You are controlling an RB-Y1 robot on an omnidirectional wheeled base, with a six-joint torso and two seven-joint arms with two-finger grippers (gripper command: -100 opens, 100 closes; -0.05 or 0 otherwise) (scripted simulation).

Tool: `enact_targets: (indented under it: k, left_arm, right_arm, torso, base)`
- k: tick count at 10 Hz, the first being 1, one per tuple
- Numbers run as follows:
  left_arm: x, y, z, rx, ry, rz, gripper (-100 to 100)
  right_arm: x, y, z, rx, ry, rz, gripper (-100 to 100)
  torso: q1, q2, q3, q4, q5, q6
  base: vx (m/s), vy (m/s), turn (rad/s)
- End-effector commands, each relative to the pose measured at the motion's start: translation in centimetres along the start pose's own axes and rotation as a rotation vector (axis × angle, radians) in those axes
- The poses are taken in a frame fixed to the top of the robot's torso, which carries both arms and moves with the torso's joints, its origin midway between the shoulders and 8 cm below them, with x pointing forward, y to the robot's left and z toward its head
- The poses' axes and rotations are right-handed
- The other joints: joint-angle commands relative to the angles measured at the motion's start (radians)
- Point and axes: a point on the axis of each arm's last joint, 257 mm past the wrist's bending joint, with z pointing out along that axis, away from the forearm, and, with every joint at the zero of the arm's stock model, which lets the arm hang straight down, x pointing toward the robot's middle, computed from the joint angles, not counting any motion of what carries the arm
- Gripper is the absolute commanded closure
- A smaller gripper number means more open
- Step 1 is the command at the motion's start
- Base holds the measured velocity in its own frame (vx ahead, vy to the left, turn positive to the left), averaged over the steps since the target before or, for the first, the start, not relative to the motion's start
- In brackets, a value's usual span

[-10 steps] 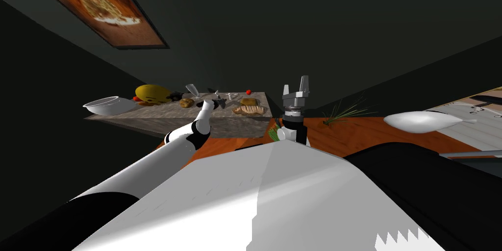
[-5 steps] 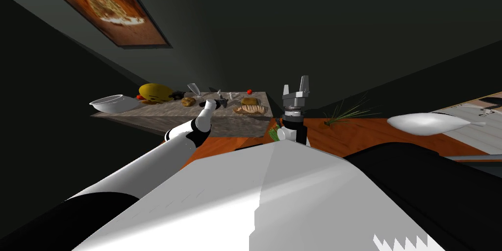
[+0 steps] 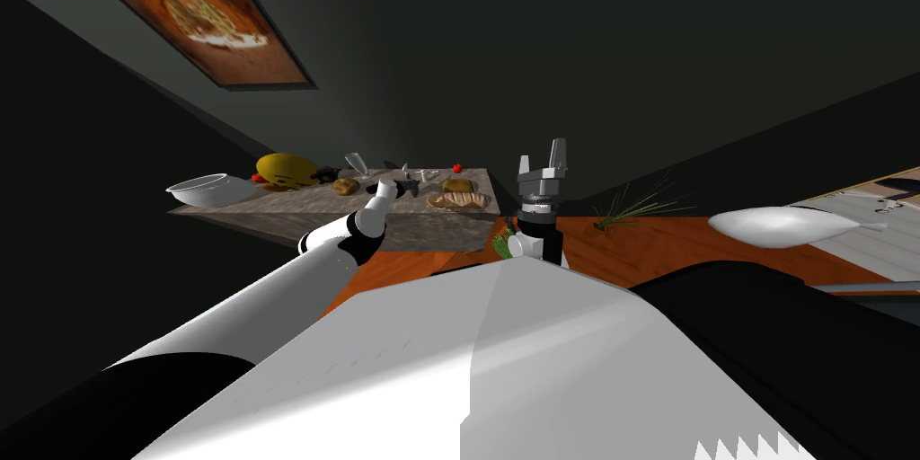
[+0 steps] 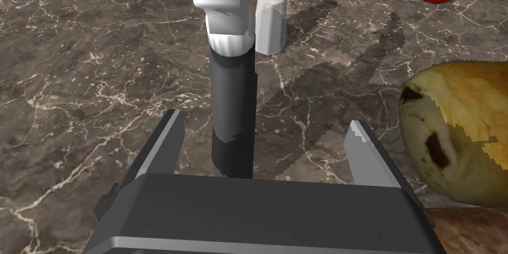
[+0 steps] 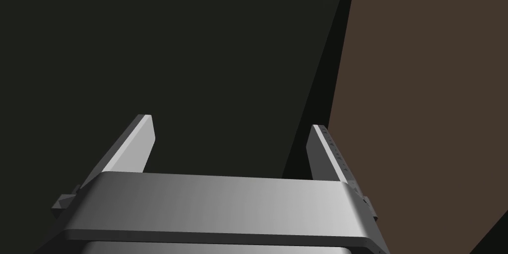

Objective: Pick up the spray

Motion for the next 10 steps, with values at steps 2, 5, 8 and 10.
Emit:
enact_targets:
  k: [2, 5, 8, 10]
  left_arm:
    - [0.0, 0.0, 0.0, 0.0, 0.0, 0.0, 100]
    - [0.1, 0.0, 0.0, 0.001, 0.002, 0.002, 100]
    - [-3.2, -0.5, -0.4, -0.01, -0.044, -0.017, 100]
    - [-2.7, -1.9, -0.7, 0.017, -0.019, -0.023, 100]
  right_arm:
    - [0.0, 0.0, 0.0, 0.0, 0.0, 0.0, 0]
    - [0.0, 0.0, 0.0, 0.0, 0.0, 0.0, 0]
    - [0.0, 0.0, 0.0, 0.0, 0.0, 0.0, 0]
    - [0.0, 0.0, 0.0, 0.0, 0.0, 0.0, 0]
  torso:
    - [0.0, 0.0, 0.0, 0.0, 0.0, 0.0]
    - [0.001, -0.001, -0.001, -0.001, 0.0, -0.001]
    - [0.0, -0.003, -0.002, -0.002, 0.0, 0.0]
    - [0.002, -0.005, -0.007, -0.009, 0.002, -0.002]
  base:
    - [0.0, 0.0, 0.0]
    - [0.0, 0.0, -0.005]
    - [0.033, -0.008, -0.046]
    - [0.019, -0.009, -0.002]
